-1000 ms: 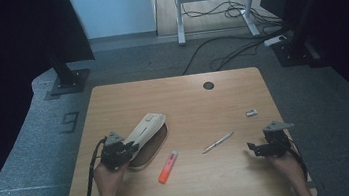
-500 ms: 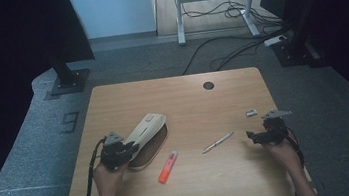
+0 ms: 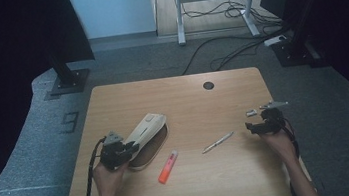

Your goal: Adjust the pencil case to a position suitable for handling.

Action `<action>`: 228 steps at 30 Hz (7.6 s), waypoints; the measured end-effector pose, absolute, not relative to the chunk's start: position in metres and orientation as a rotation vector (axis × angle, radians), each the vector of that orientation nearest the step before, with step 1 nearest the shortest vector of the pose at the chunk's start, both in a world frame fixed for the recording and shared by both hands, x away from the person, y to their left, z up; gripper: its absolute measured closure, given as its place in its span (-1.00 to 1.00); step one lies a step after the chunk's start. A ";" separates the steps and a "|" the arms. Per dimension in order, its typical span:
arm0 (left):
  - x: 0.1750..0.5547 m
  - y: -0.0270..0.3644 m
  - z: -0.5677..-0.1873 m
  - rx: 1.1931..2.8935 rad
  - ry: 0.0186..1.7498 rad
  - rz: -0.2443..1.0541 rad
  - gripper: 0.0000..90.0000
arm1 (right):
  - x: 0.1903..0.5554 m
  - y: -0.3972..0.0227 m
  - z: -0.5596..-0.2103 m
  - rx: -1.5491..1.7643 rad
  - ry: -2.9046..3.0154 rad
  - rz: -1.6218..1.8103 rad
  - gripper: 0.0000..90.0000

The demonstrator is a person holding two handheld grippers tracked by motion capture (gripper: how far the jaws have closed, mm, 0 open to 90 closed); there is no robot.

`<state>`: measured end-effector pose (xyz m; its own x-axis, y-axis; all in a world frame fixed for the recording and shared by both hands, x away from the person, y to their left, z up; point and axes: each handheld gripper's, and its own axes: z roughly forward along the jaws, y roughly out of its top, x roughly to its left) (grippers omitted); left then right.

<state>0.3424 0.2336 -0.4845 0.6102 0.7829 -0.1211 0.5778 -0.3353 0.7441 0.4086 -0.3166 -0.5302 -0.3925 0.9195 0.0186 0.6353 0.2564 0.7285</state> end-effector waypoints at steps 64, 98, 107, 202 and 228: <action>0.340 0.230 -0.484 2.073 1.039 0.353 0.65 | 0.444 -0.307 -0.527 1.443 2.143 0.916 0.04; 0.340 0.232 -0.484 2.042 1.040 0.329 0.65 | 0.414 -0.255 -0.502 1.212 2.325 1.068 0.04; 0.339 0.234 -0.482 2.010 1.049 0.311 0.67 | 0.409 -0.228 -0.497 1.134 2.370 1.116 0.04; 0.337 0.232 -0.479 1.993 1.006 0.269 0.67 | 0.423 -0.020 -0.523 0.807 2.618 1.193 0.04; 0.337 0.230 -0.480 1.989 0.983 0.234 0.68 | 0.450 -0.010 -0.537 0.860 2.559 1.179 0.03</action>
